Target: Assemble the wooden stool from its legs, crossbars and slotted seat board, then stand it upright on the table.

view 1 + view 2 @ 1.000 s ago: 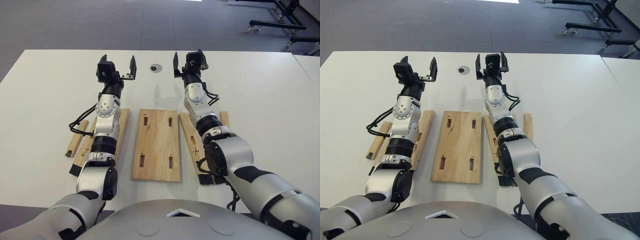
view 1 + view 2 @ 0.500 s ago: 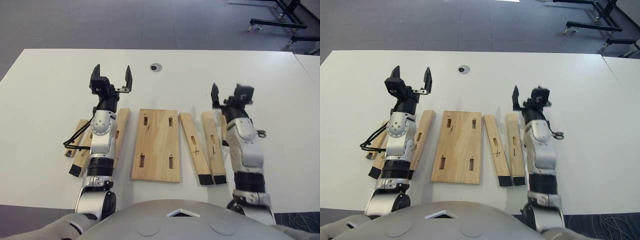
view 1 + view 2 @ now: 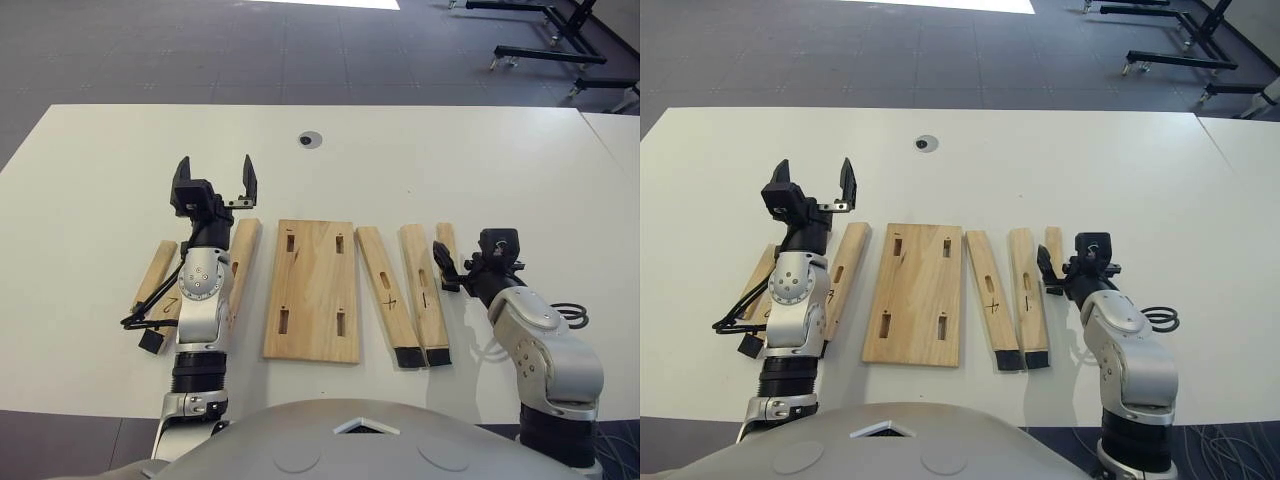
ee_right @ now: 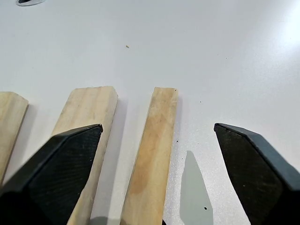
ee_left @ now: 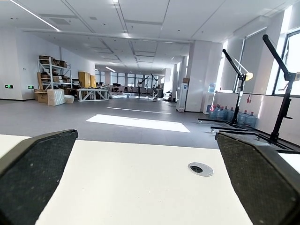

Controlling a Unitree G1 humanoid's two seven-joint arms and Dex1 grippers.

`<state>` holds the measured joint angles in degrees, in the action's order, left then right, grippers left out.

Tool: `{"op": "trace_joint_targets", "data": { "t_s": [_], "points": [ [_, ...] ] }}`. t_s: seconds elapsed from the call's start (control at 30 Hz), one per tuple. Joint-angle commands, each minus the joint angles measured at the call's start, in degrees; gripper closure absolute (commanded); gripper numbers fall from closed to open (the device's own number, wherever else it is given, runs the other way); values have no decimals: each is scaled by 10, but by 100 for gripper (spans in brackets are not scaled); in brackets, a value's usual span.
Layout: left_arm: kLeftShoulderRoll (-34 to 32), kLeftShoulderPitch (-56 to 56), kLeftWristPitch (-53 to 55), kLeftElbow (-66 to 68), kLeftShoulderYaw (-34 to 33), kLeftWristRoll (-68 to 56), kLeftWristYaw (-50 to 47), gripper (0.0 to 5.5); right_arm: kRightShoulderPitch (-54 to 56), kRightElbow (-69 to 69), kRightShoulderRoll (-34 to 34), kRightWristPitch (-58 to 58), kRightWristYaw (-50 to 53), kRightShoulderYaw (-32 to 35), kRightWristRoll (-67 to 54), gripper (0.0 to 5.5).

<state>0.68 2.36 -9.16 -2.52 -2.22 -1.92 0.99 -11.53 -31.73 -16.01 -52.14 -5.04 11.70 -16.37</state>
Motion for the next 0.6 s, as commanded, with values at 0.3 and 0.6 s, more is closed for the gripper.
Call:
{"op": "trace_joint_targets", "data": {
  "t_s": [0.3,0.6],
  "points": [
    [-3,-10,17,-9,3,1,1,10,8,18,-41,-59,-28,-8,6,109],
    [-8,-11,27,-11,0,-1,7,10,22,52,-66,-144,-50,-17,6,219]
  ]
}}
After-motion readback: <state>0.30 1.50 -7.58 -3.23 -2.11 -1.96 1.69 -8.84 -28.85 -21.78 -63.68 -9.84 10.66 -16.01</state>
